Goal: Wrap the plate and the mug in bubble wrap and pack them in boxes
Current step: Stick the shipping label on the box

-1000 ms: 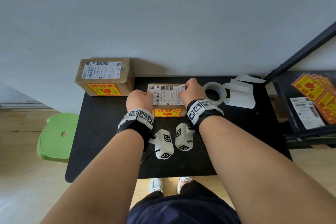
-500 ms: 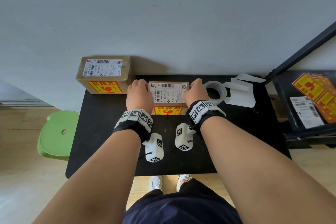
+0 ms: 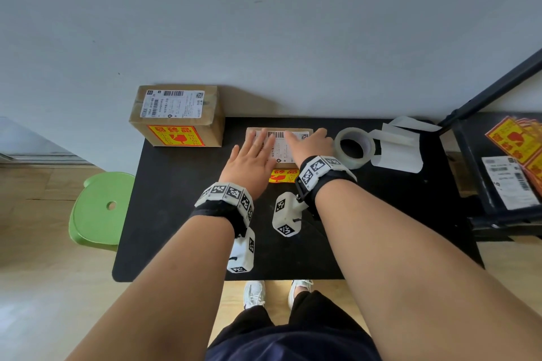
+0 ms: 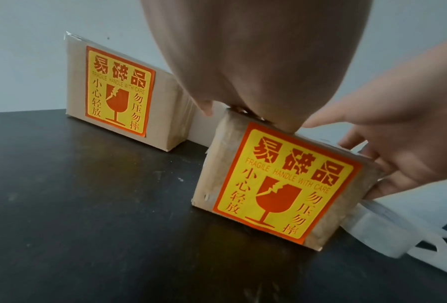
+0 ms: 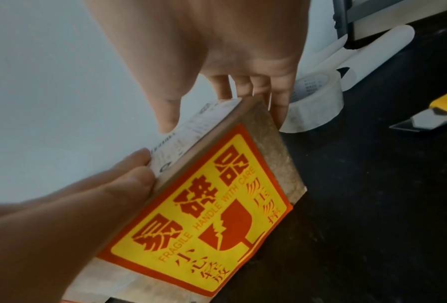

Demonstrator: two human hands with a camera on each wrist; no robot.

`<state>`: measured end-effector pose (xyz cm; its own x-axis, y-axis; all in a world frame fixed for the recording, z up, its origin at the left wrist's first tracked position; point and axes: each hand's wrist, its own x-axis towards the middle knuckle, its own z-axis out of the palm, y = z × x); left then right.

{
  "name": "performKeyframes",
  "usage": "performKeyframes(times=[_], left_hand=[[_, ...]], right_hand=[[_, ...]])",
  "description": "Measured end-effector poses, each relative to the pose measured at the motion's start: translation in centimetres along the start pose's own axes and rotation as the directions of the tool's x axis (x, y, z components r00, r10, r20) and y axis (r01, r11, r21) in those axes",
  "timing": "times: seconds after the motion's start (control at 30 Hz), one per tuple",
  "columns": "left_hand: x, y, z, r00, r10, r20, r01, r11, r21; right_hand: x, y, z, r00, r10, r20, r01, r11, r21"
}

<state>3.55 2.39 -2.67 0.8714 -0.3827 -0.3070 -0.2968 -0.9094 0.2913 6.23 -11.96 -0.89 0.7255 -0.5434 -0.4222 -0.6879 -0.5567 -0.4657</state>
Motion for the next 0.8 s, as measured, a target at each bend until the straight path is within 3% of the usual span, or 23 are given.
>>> performKeyframes(times=[0.2, 0.37, 0.43, 0.5, 0.53, 0.6, 0.63, 0.8], left_hand=[[0.1, -0.1, 0.7, 1.000, -0.027, 0.016, 0.027, 1.000, 0.009], [0.2, -0.1, 0.7, 0.999, -0.031, 0.010, 0.031, 0.999, 0.018], [0.1, 0.0, 0.7, 0.999, -0.033, 0.021, 0.032, 0.999, 0.028], [-0.1, 0.1, 0.5, 0.999, -0.030, 0.033, 0.029, 0.999, 0.041], [-0.2, 0.2, 0.4, 0.999, -0.027, 0.036, 0.025, 0.999, 0.048], [-0.3, 0.3, 0.2, 0.999, -0.022, 0.044, 0.019, 0.998, 0.063], [-0.4, 0.3, 0.1, 0.999, -0.020, 0.047, 0.016, 0.997, 0.076], [-0.5, 0.5, 0.3, 1.000, -0.004, 0.022, 0.001, 0.990, 0.143]], right_hand=[[1.5, 0.7, 0.3, 1.000, 0.010, 0.028, -0.011, 0.999, 0.046], [1.1, 1.0, -0.2, 1.000, -0.031, -0.002, 0.032, 0.997, 0.074], [0.2, 1.2, -0.5, 0.994, -0.087, -0.064, 0.088, 0.996, 0.011], [-0.8, 2.1, -0.5, 0.944, -0.289, -0.161, 0.263, 0.951, -0.164], [-1.2, 2.7, -0.4, 0.885, -0.435, -0.165, 0.384, 0.883, -0.268], [-2.0, 3.8, -0.1, 0.764, -0.642, -0.070, 0.569, 0.721, -0.396], [-2.2, 4.3, 0.0, 0.730, -0.684, -0.010, 0.614, 0.662, -0.429], [-4.7, 6.8, 0.7, 0.721, -0.676, 0.152, 0.649, 0.581, -0.492]])
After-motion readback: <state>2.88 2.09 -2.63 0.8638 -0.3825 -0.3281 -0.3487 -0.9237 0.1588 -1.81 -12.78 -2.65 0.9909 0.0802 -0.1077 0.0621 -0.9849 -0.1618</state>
